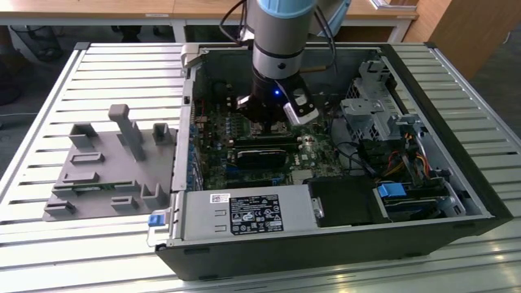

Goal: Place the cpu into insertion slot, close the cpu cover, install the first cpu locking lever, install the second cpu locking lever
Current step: 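Install the second cpu locking lever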

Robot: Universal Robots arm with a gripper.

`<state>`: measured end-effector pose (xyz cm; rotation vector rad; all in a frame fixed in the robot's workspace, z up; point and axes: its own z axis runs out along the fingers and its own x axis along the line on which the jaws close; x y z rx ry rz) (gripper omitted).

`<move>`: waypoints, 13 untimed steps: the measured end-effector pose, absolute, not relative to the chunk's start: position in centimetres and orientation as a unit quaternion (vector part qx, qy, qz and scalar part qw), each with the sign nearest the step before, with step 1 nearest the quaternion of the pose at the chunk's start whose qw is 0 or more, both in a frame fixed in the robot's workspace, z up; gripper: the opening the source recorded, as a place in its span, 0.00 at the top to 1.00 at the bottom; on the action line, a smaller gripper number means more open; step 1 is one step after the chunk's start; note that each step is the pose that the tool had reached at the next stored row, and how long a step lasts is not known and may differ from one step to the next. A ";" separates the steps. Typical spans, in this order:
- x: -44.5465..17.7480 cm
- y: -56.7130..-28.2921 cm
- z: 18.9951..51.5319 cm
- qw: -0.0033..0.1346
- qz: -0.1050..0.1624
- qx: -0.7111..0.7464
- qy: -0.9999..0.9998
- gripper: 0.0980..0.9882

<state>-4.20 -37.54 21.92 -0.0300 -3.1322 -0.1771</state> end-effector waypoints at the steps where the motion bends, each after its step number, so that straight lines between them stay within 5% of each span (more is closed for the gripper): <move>1: -4.2 -37.7 21.9 0.002 -0.060 -0.010 -0.998 0.99; 13: -5.3 -38.2 21.4 0.002 -0.078 -0.010 -0.997 0.99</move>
